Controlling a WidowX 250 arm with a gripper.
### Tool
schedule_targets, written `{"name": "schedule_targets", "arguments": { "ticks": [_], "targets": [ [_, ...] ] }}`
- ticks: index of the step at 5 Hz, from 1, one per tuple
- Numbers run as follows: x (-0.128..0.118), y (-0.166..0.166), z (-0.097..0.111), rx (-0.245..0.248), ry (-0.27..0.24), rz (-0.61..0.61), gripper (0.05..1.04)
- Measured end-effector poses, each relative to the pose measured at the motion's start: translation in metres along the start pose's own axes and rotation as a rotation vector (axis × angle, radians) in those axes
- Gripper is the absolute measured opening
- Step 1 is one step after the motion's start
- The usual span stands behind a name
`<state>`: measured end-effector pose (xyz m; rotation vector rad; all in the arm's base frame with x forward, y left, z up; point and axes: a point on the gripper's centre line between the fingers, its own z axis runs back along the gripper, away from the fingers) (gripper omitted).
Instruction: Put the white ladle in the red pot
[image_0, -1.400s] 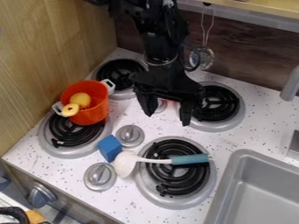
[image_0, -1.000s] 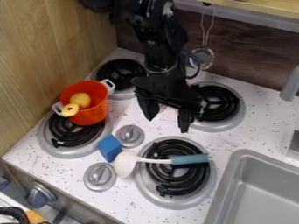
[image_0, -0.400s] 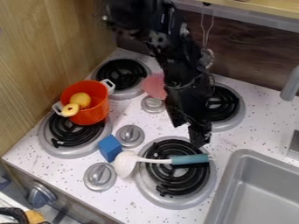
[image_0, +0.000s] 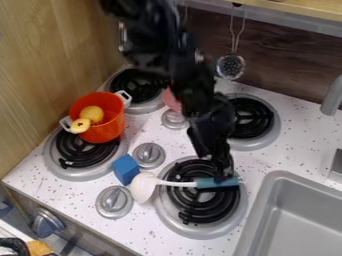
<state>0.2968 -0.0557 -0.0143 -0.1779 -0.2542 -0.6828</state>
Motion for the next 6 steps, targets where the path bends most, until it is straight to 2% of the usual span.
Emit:
{"name": "schedule_targets", "arguments": {
  "ticks": [1,2,4,5,6],
  "targets": [
    [-0.001,-0.013,-0.009,0.048,0.009,-0.061,0.999],
    [0.001,-0.013,-0.013,0.049,-0.005,-0.056,0.999],
    [0.002,-0.009,-0.019,0.037,-0.025,-0.055,0.913],
    [0.002,-0.009,-0.02,0.049,-0.043,-0.048,0.902],
    [0.003,-0.008,-0.022,0.049,-0.052,-0.06,0.607]
  ]
}}
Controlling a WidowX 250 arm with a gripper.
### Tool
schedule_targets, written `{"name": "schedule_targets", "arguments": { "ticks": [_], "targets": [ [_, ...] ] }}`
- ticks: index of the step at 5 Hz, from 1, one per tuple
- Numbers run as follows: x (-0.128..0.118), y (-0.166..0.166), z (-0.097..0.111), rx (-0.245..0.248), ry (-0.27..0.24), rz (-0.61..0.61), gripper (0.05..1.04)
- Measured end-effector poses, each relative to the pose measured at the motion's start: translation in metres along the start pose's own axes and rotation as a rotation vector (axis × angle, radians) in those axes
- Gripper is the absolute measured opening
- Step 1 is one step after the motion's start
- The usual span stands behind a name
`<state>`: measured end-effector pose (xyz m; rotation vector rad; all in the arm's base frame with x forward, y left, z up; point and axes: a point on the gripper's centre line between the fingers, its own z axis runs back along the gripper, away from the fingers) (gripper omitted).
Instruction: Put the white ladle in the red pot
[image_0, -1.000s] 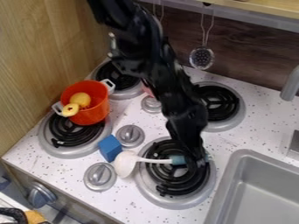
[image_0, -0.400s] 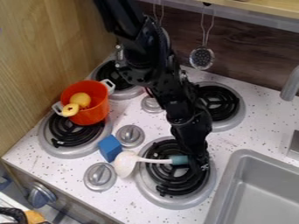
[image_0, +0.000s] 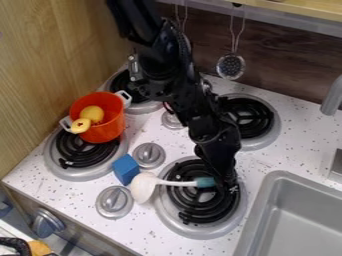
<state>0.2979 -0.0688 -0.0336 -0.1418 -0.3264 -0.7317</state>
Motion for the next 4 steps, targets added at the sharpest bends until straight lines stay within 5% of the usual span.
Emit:
{"name": "schedule_targets", "arguments": {
  "ticks": [1,2,4],
  "targets": [
    [0.0,0.003,0.0,0.018,0.006,-0.004,0.325],
    [-0.003,-0.004,0.001,0.009,0.045,-0.044,0.226],
    [0.009,-0.008,0.033,-0.053,0.112,-0.064,0.226]
  ]
}}
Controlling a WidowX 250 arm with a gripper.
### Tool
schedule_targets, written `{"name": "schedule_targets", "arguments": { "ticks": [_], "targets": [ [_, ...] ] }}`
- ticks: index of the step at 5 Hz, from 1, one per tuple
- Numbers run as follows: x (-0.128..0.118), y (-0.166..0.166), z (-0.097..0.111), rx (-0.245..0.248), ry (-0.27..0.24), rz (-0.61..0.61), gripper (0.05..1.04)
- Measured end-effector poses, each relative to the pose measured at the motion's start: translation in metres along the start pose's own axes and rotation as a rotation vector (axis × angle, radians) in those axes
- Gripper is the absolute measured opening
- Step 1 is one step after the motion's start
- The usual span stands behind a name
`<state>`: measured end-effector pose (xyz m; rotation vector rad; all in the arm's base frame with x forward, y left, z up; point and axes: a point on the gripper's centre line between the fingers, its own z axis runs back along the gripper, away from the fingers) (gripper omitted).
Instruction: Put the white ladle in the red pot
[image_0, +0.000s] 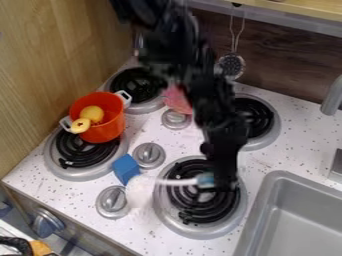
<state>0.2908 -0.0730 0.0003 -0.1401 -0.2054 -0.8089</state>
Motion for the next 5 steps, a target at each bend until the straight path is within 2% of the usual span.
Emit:
{"name": "schedule_targets", "arguments": {
  "ticks": [1,2,3,4,5],
  "targets": [
    [0.005,0.004,0.019,-0.012,0.051,-0.025,0.226],
    [0.014,0.012,0.038,0.031,0.042,-0.125,0.226],
    [0.013,0.039,0.053,0.045,0.003,-0.245,0.226],
    [0.003,0.045,0.049,0.064,-0.011,-0.33,0.226],
    [-0.017,0.061,0.046,0.095,-0.042,-0.371,0.226]
  ]
}}
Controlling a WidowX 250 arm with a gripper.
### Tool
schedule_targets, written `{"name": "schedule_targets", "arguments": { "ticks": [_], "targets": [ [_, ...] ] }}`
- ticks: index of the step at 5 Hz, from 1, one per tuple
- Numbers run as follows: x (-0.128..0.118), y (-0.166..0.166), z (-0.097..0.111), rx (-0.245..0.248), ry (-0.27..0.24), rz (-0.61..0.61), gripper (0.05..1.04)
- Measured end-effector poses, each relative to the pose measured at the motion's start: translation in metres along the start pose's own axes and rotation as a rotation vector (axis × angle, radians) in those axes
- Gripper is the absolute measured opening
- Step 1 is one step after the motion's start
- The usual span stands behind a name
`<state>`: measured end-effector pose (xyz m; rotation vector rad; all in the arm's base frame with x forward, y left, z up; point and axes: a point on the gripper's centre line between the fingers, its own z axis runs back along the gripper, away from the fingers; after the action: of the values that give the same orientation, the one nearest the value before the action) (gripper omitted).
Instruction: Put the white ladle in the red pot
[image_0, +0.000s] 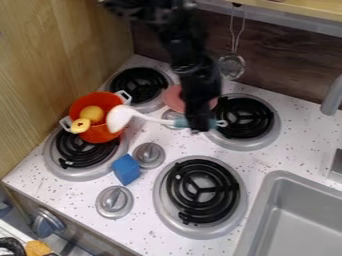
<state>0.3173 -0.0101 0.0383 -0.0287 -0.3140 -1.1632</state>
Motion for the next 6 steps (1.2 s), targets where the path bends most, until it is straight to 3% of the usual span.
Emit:
{"name": "schedule_targets", "arguments": {
  "ticks": [1,3,6],
  "targets": [
    [-0.009,0.002,-0.004,0.041,-0.028,-0.057,0.226],
    [-0.027,0.022,0.009,0.07,-0.005,-0.167,0.226],
    [-0.069,0.033,-0.001,0.085,-0.06,-0.169,0.226]
  ]
}}
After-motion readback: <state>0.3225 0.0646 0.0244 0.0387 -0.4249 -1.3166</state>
